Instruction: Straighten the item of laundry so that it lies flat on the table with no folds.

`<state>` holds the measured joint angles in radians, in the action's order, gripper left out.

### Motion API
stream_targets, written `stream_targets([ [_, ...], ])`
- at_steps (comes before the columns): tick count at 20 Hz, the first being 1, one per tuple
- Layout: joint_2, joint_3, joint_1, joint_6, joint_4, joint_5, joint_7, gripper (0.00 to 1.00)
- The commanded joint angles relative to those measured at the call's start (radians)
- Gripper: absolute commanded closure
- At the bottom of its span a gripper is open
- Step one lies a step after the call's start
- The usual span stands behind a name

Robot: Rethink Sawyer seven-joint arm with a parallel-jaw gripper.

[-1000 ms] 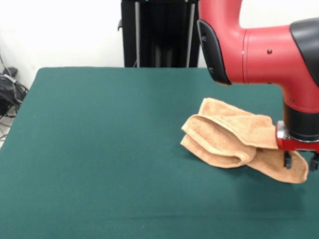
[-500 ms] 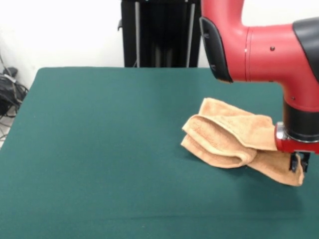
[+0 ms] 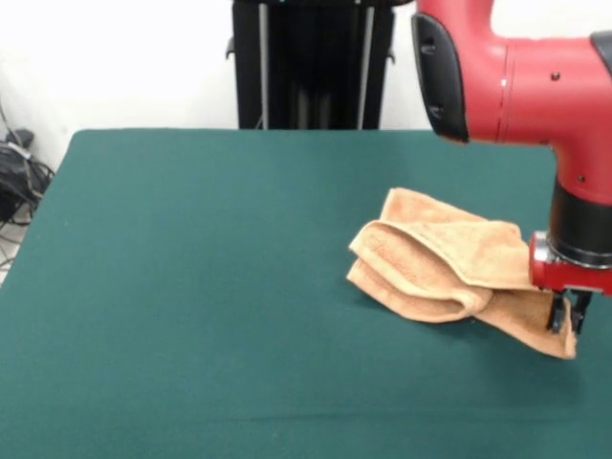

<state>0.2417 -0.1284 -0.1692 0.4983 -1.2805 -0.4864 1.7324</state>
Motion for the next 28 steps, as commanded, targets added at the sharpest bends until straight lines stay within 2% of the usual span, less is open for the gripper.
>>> stream_targets([
  [1,-0.044,-0.036,-0.007,-0.064,-0.049,-0.027,0.313,1.00],
  [3,-0.038,-0.059,-0.013,-0.070,-0.040,-0.018,0.311,1.00],
  [9,0.039,-0.104,-0.017,0.134,0.013,-0.002,0.318,1.00],
  [15,0.044,-0.266,-0.102,0.169,-0.025,0.029,0.394,1.00],
  [17,0.052,-0.284,-0.108,0.206,-0.024,0.022,0.404,1.00],
  [23,0.215,-0.294,-0.065,0.392,-0.061,0.050,0.285,1.00],
  [28,0.275,-0.307,-0.037,0.476,-0.052,0.091,0.220,1.00],
])
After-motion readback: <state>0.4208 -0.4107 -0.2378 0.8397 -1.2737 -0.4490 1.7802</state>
